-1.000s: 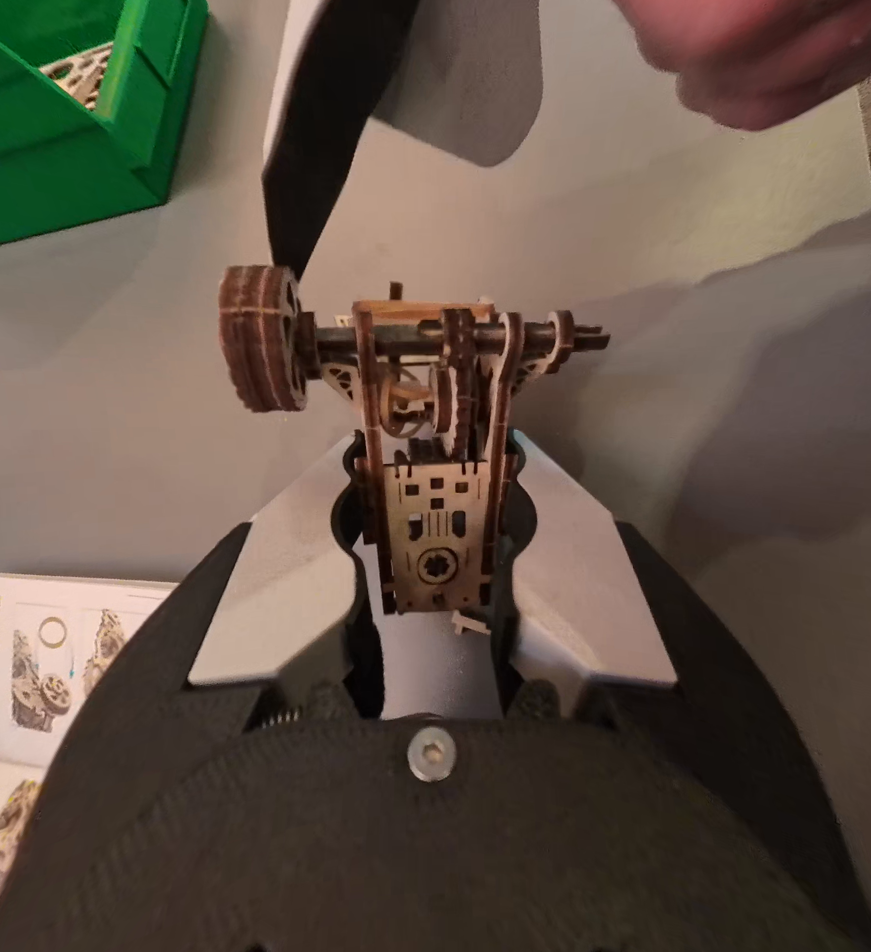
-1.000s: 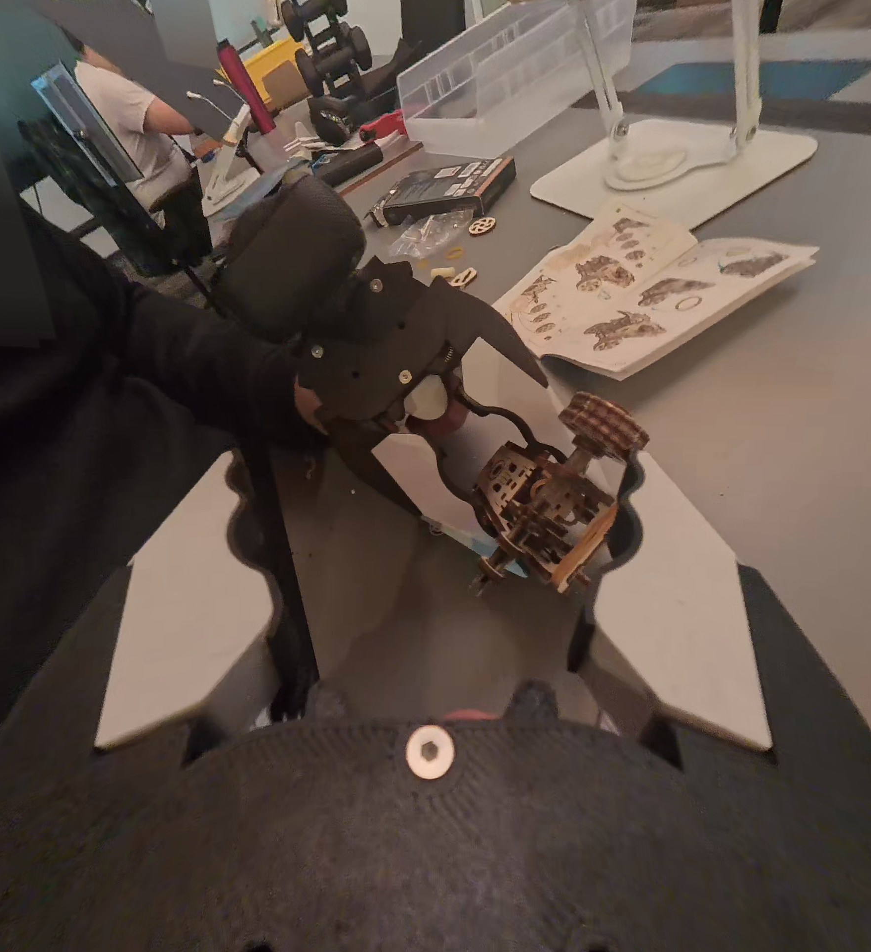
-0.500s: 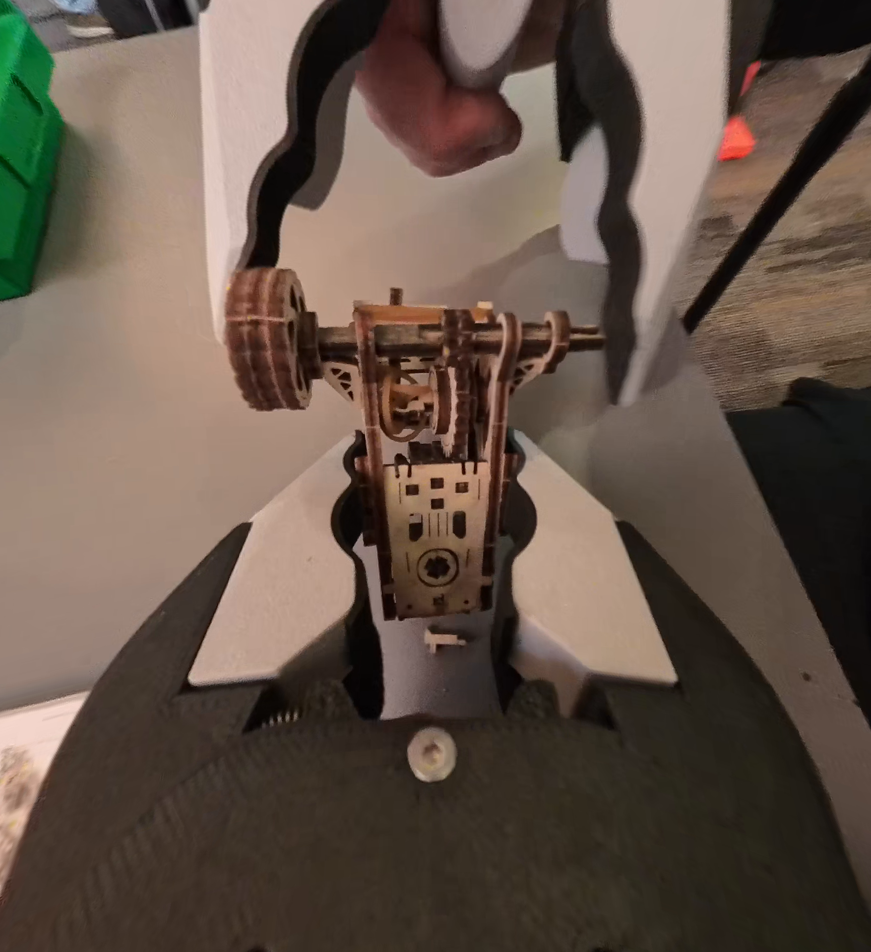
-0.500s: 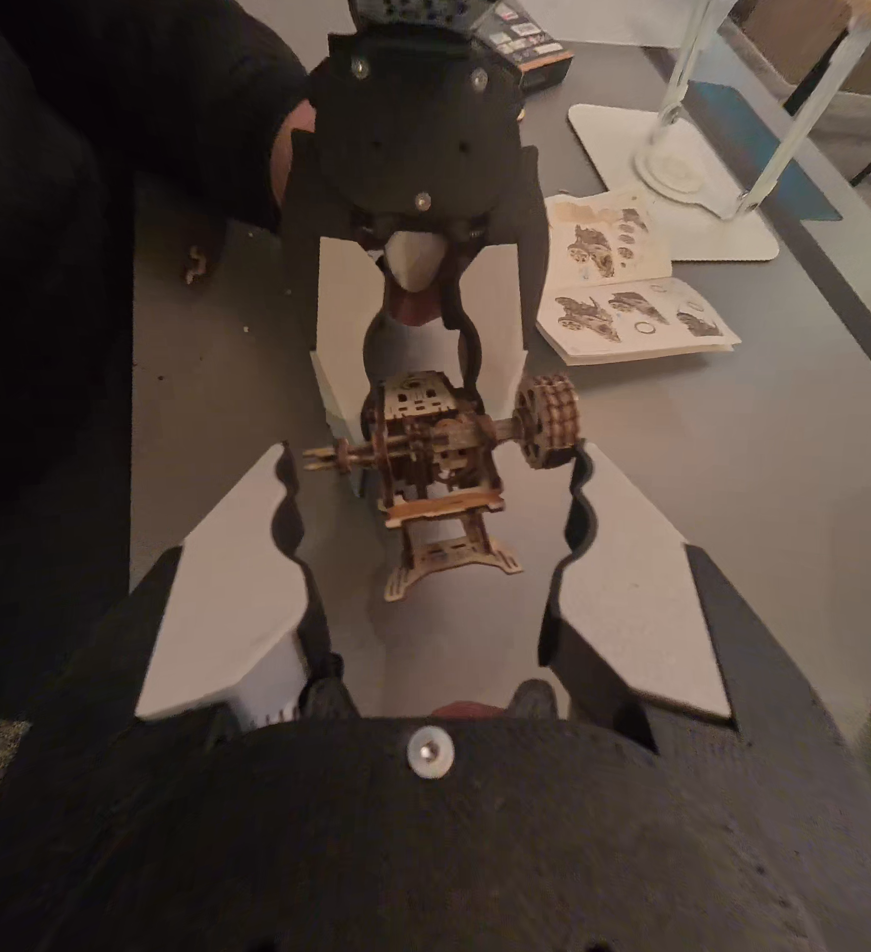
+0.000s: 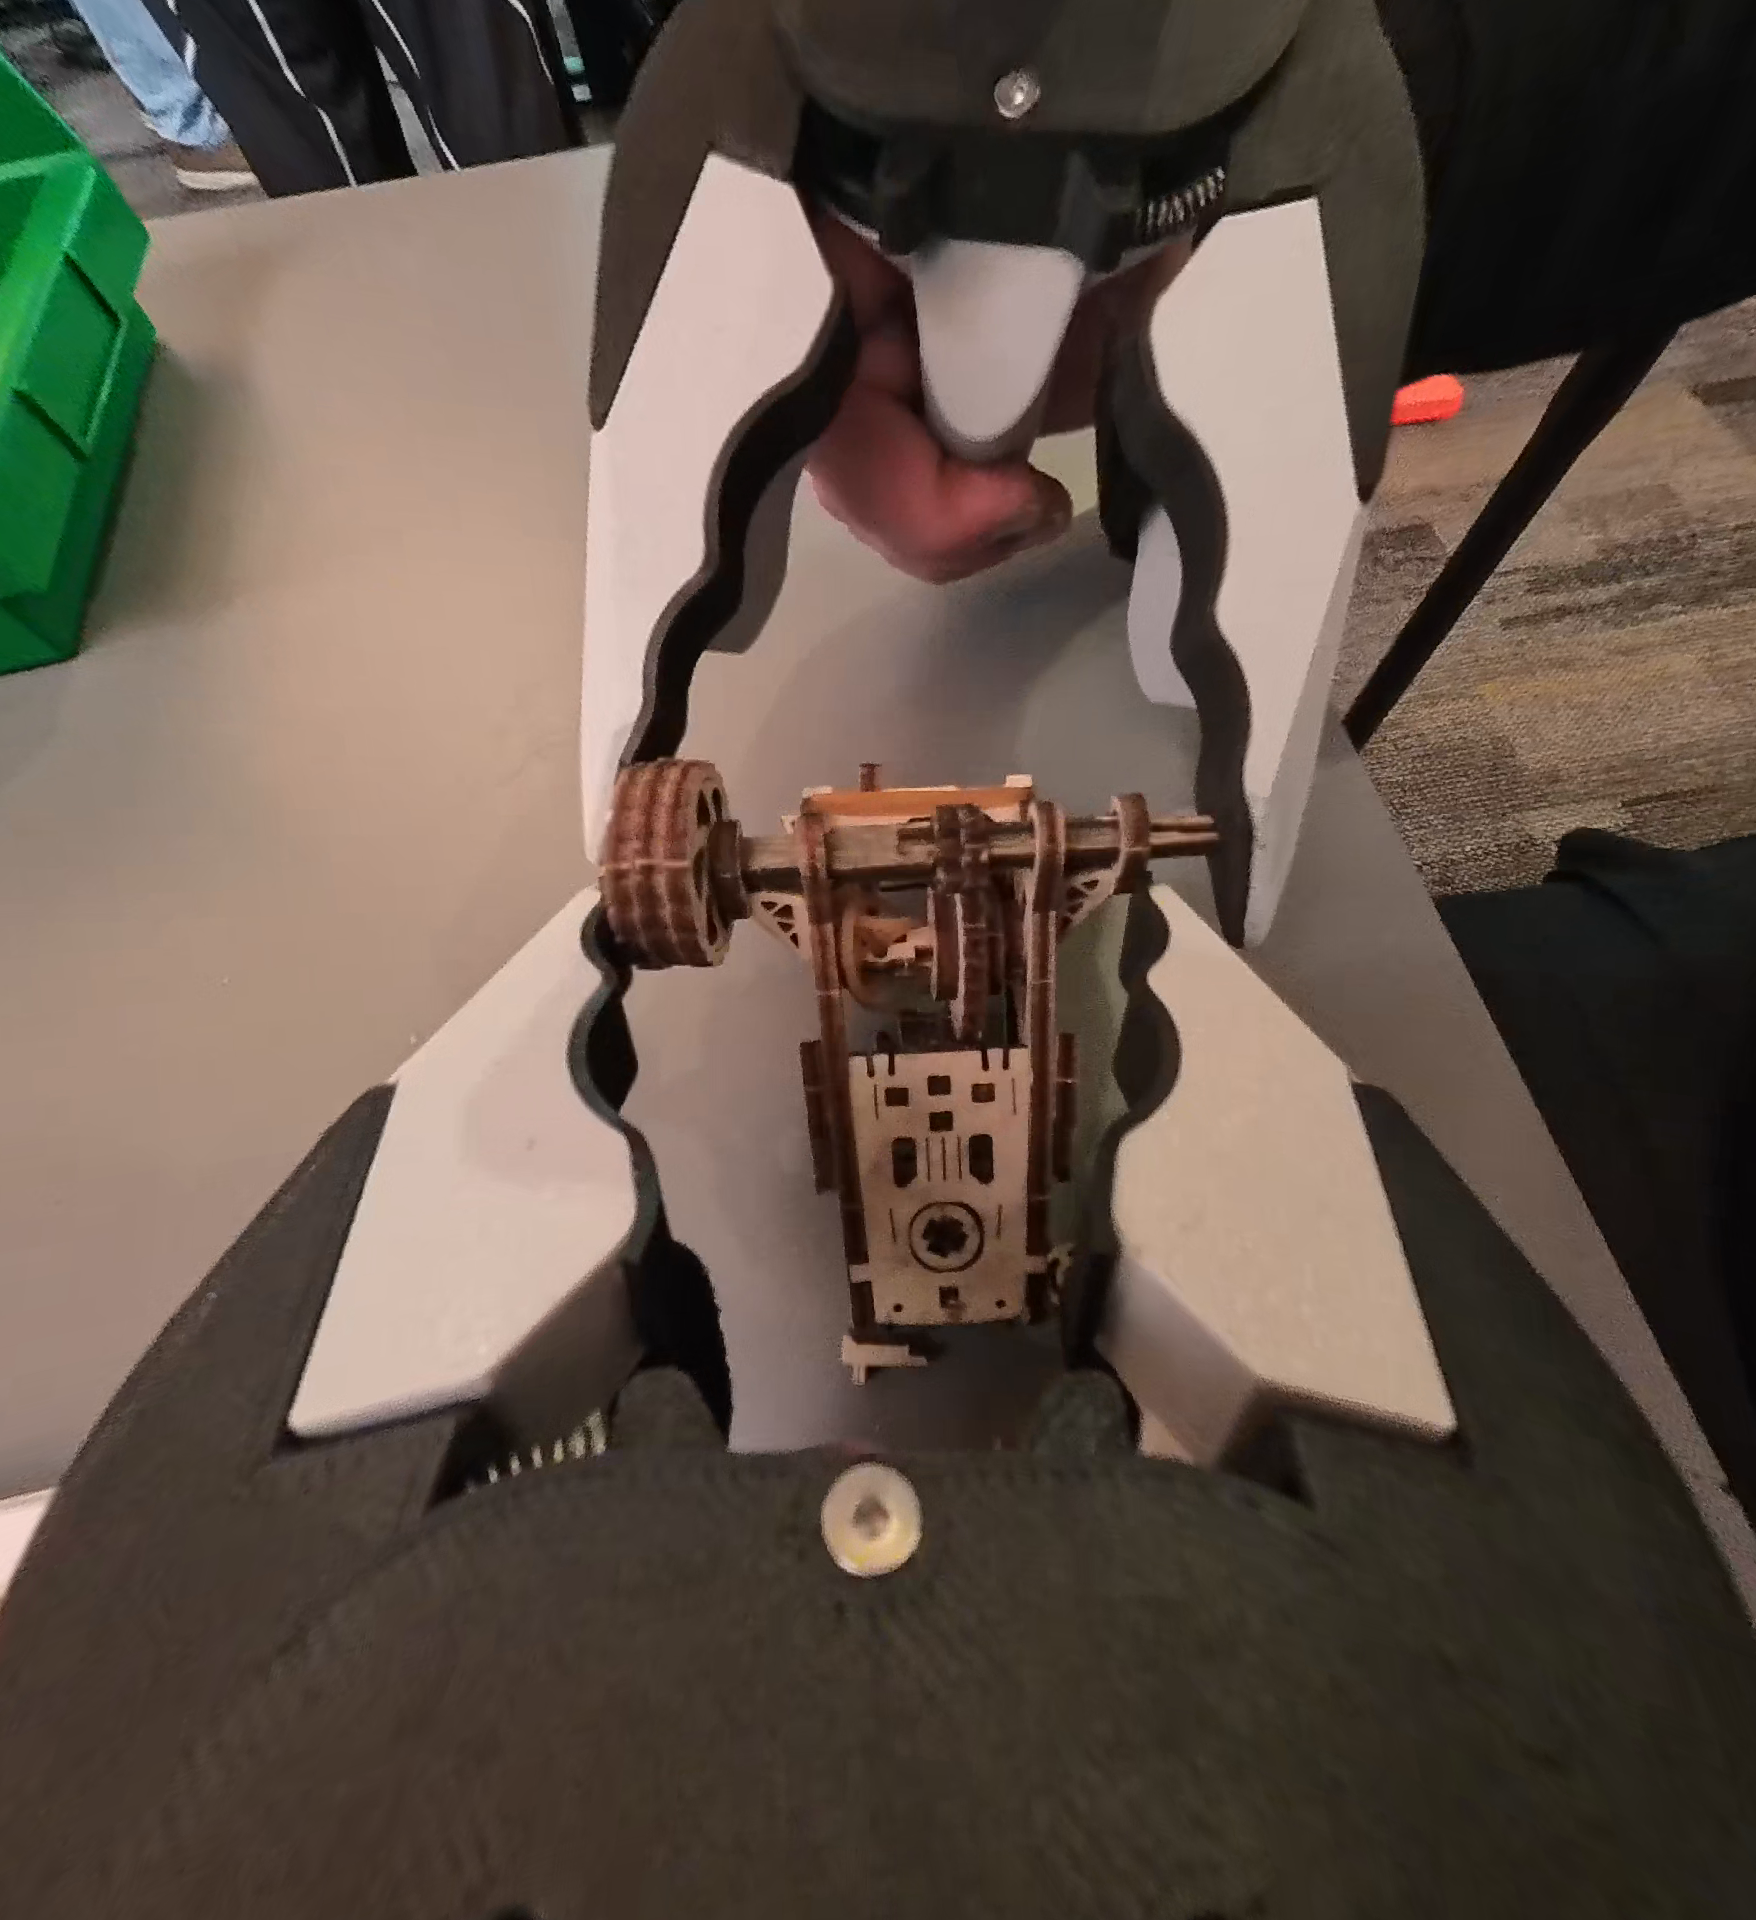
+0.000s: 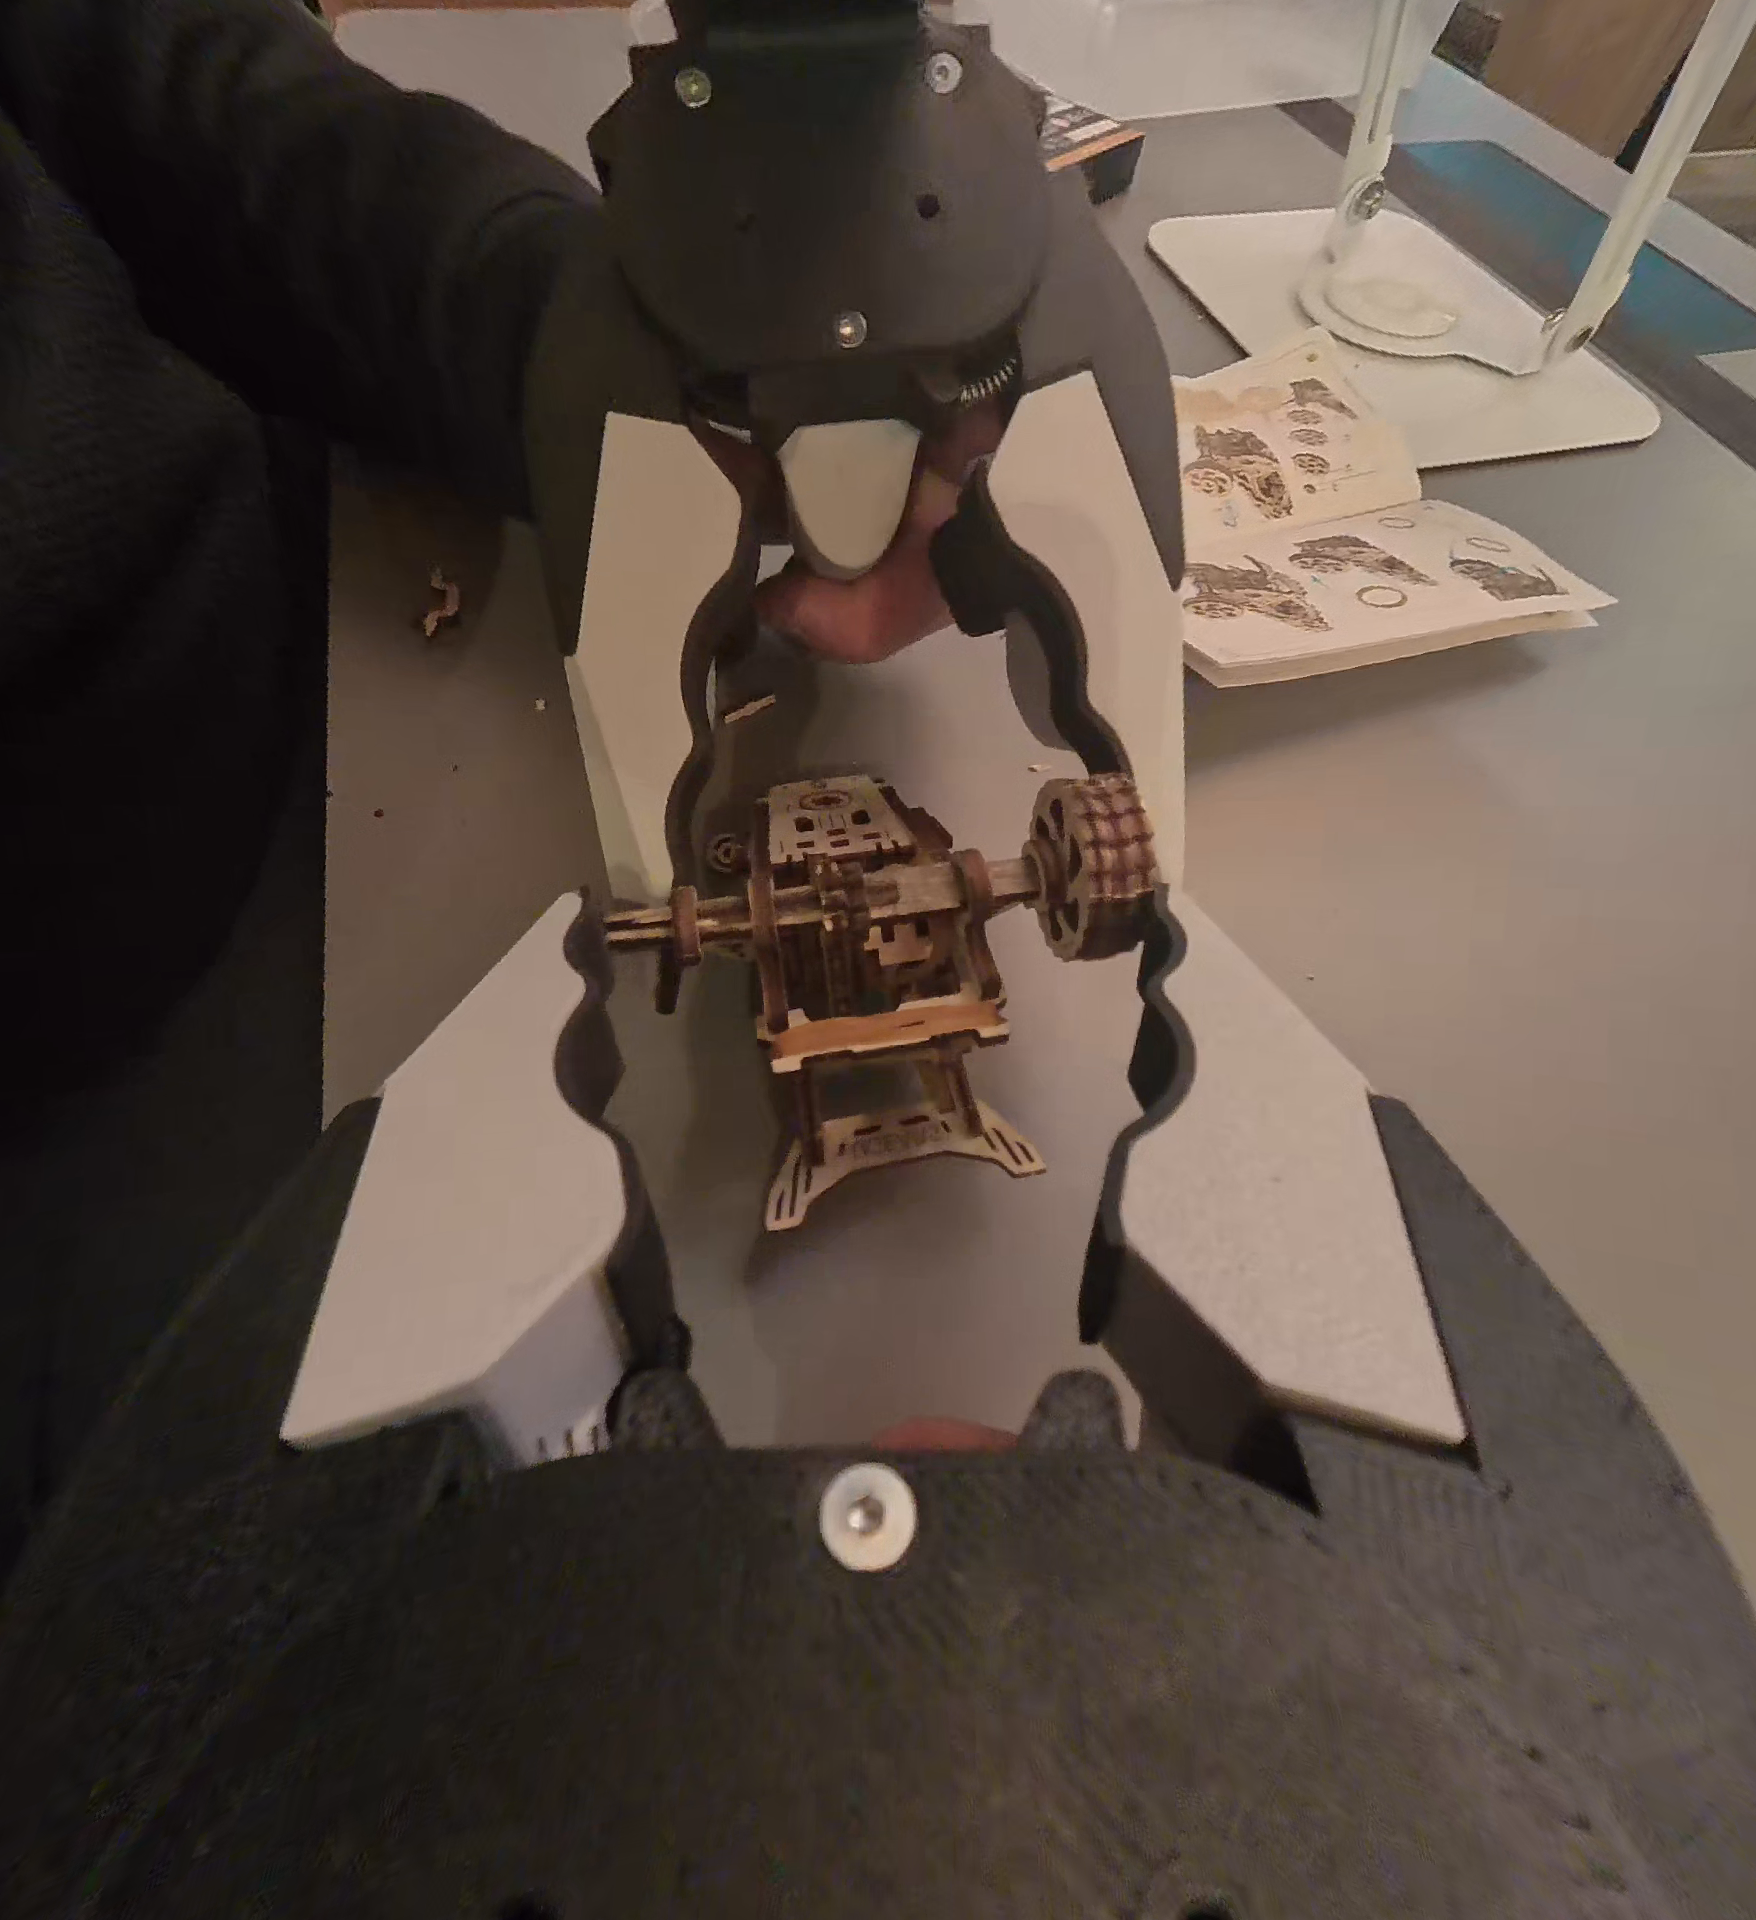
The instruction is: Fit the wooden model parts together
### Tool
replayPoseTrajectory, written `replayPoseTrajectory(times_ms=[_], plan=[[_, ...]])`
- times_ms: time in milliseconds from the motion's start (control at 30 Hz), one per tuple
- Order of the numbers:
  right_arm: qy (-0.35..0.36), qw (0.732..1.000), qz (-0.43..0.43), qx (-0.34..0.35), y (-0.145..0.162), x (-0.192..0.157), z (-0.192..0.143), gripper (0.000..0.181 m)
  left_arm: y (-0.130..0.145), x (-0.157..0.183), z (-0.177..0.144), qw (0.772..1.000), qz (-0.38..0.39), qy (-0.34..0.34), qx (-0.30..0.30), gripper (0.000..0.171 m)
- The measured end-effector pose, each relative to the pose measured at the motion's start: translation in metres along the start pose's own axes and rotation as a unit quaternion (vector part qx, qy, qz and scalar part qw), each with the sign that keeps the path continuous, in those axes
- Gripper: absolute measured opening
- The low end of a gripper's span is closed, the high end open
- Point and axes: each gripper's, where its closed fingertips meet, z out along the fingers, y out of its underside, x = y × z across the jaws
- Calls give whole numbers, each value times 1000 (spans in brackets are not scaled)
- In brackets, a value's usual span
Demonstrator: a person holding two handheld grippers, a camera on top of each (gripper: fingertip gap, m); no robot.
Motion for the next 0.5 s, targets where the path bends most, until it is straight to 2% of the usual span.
replayPoseTrajectory(times_ms=[333,500], plan=[[-3,1000,-1,-8,6,-5,3,99,6,4,1,1000,10,-1,-12,89],[-10,1000,14,-4,5,-3,2,99,6,4,1,1000,-18,15,-2,91]])
